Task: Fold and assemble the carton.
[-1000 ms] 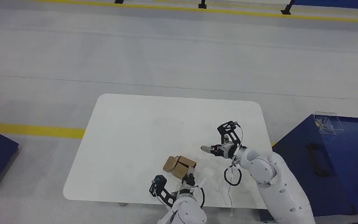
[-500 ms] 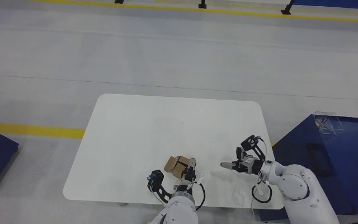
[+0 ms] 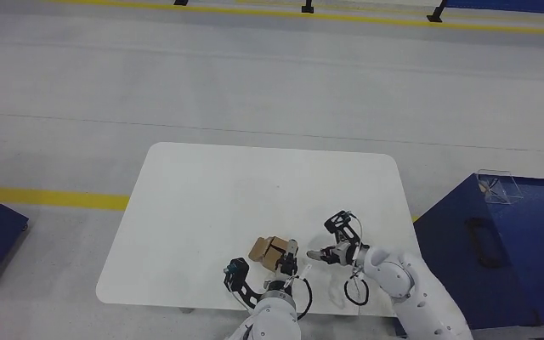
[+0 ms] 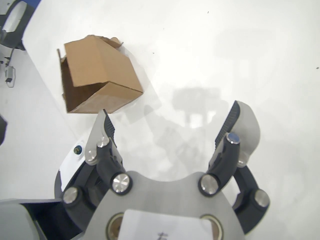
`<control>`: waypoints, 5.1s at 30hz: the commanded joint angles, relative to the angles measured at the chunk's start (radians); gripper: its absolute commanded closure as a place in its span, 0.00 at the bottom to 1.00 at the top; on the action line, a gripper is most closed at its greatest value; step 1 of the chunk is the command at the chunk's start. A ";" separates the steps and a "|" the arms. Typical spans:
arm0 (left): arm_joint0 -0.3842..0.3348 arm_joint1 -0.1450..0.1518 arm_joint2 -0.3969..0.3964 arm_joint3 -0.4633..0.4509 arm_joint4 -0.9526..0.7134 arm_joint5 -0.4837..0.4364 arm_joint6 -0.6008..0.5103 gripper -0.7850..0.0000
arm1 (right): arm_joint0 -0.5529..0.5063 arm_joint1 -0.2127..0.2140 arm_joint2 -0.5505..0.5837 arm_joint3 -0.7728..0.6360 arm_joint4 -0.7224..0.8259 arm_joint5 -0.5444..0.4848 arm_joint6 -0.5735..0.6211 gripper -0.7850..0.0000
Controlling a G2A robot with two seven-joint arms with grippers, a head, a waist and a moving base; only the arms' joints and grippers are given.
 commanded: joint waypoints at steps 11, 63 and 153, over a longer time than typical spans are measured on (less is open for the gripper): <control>0.000 0.000 0.000 0.000 0.000 0.000 0.000 0.00 | 0.180 -0.056 -0.175 0.178 0.036 0.061 -0.046 0.00; 0.119 0.063 -0.040 0.103 0.277 -0.485 -0.127 0.00 | -0.098 -0.004 0.127 -0.106 0.176 0.047 -0.359 0.00; 0.044 -0.064 -0.214 0.667 -0.037 -1.474 0.014 0.00 | 0.022 -0.126 -0.269 0.092 -0.292 0.248 -0.580 0.00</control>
